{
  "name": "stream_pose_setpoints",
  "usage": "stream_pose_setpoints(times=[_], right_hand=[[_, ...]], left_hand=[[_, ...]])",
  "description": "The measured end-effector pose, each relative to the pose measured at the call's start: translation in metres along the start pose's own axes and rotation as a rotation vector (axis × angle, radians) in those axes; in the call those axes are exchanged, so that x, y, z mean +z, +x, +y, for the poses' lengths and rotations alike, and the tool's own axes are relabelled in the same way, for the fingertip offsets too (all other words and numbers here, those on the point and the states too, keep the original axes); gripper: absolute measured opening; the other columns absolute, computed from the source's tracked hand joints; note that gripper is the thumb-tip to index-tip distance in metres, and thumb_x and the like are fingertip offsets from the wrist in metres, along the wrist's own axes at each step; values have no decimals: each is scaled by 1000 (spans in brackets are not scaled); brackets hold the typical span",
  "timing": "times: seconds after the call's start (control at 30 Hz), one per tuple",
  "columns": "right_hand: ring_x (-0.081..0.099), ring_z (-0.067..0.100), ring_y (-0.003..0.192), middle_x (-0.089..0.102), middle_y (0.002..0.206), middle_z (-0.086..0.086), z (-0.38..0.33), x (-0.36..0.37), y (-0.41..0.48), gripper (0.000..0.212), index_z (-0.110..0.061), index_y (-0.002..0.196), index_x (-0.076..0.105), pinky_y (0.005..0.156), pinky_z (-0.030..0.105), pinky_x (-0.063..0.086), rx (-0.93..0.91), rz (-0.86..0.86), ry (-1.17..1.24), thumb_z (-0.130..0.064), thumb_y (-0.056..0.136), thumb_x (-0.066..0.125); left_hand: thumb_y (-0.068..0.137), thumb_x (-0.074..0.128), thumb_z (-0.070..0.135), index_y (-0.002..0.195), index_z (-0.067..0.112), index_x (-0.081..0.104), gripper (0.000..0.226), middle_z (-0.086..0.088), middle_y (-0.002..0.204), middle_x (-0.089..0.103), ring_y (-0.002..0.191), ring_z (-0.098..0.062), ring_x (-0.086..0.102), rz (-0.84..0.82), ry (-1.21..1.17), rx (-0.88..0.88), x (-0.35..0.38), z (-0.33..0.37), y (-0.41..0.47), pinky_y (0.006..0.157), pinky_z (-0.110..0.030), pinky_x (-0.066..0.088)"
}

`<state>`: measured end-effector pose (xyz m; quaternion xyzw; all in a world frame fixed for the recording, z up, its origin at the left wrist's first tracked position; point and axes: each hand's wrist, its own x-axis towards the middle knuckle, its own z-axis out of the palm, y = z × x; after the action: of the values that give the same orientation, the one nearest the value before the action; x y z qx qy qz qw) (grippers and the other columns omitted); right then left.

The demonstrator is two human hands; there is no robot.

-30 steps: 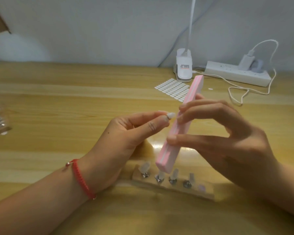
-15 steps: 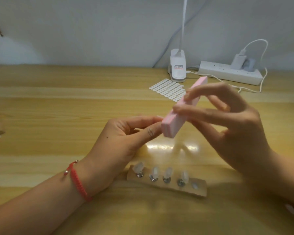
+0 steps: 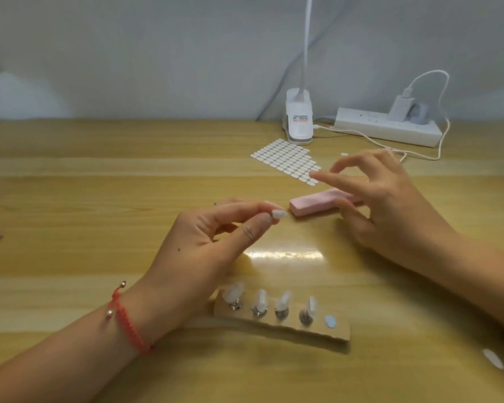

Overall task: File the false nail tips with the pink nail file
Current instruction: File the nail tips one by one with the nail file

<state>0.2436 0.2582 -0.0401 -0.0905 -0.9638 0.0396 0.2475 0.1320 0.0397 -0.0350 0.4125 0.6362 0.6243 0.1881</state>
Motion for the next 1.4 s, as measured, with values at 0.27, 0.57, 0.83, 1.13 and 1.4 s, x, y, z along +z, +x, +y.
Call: stream_pose_setpoints(times=[0.27,0.57,0.83,1.13,1.4], right_hand=[[62,13,113,69,115,-8,-60,-25,-8,45,-19,130,54,94,32,51,-250,159,548,-18,87,69],[68,9,101,72,102,-13,-64,-29,-9,46,-23,125,58,90,39,55,-149,131,624,-24,81,73],[59,-10,110,69,96,-32,-53,-65,-29,55,-44,129,56,97,29,44,-81,-202,467,-49,77,72],[68,10,96,67,99,-32,-55,-42,-60,61,-43,130,52,92,47,47,-103,-140,464,-36,75,77],[57,-2,98,59,99,-29,-55,-43,-70,67,-41,136,46,102,20,35,-119,-262,300,-45,74,71]], left_hand=[[77,63,37,95,36,69,19,12,87,74,96,-9,65,-31,88,-13,2,0,0,99,-49,42],[75,63,44,96,28,57,28,3,93,75,88,-12,69,-38,-36,-64,0,-2,-1,76,-32,50],[75,58,43,100,26,58,30,5,92,74,86,-2,62,121,-95,-98,-6,-15,7,71,-8,45],[72,59,41,98,25,59,31,8,86,74,83,3,62,154,-79,-97,-5,-16,7,71,-7,44],[69,76,37,94,33,64,28,4,88,74,83,3,65,148,-88,-93,-7,-21,9,79,-21,46]])
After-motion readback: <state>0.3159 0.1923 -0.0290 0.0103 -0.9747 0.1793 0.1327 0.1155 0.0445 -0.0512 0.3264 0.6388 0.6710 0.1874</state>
